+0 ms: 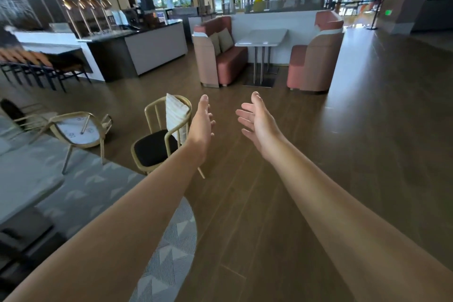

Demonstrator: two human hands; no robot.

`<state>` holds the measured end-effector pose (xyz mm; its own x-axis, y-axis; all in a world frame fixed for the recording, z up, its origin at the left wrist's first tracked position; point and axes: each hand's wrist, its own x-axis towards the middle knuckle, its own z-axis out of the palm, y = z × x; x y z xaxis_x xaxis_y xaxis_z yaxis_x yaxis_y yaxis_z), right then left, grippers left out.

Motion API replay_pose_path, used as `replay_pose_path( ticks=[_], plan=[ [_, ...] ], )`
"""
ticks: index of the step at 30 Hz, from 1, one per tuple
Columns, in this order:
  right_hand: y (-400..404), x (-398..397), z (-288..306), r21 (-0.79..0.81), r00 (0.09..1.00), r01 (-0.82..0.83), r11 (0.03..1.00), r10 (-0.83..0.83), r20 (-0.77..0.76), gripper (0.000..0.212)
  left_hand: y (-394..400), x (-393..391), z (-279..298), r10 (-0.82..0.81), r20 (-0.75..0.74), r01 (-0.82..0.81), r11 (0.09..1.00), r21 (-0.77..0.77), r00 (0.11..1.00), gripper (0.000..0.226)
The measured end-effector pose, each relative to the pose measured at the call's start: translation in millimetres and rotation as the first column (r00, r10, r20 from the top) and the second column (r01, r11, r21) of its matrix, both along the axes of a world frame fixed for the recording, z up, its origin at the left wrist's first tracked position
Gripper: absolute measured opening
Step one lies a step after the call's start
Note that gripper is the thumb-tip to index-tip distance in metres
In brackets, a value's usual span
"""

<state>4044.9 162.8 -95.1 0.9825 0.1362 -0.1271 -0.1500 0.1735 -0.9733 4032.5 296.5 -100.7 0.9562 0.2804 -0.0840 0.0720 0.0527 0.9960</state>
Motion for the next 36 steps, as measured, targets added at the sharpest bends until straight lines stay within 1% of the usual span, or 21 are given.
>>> replay_pose_path(
  ticks=[5, 10, 14, 20, 28, 36],
  plan=[
    [21.8, 81.4, 3.1, -0.008, 0.997, -0.071, 0.997, 0.071, -0.005, 0.062, 20.9, 79.2, 4.0, 0.034, 0.012, -0.034, 0.999, -0.005, 0.999, 0.069],
    [37.6, 164.3, -4.8, -0.031, 0.996, -0.091, 0.995, 0.091, -0.012, 0.062, 43.6, 166.6, 1.1, 0.037, -0.017, -0.038, 0.997, -0.071, 0.999, 0.069],
    [52.1, 240.1, -8.7, -0.048, 0.998, -0.065, 0.997, 0.064, -0.009, 0.064, 62.6, 246.4, -4.9, 0.023, -0.010, -0.023, 0.997, -0.070, 1.000, 0.069],
    [75.5, 349.6, 1.5, -0.066, 1.000, -0.023, 0.998, 0.023, -0.008, 0.062, 83.6, 357.9, 6.4, -0.036, -0.007, 0.035, 0.997, -0.063, 0.999, 0.067],
    [80.4, 466.9, -5.6, -0.062, 0.999, 0.035, 0.997, -0.036, -0.025, 0.063, 89.2, 483.0, -0.2, -0.083, -0.037, 0.080, 0.994, -0.069, 0.996, 0.067],
    [76.0, 630.9, -20.0, -0.021, 0.999, 0.019, 1.000, -0.019, -0.033, 0.062, 81.9, 638.8, -4.1, -0.046, -0.035, 0.044, 0.998, -0.049, 0.998, 0.067]
  ],
)
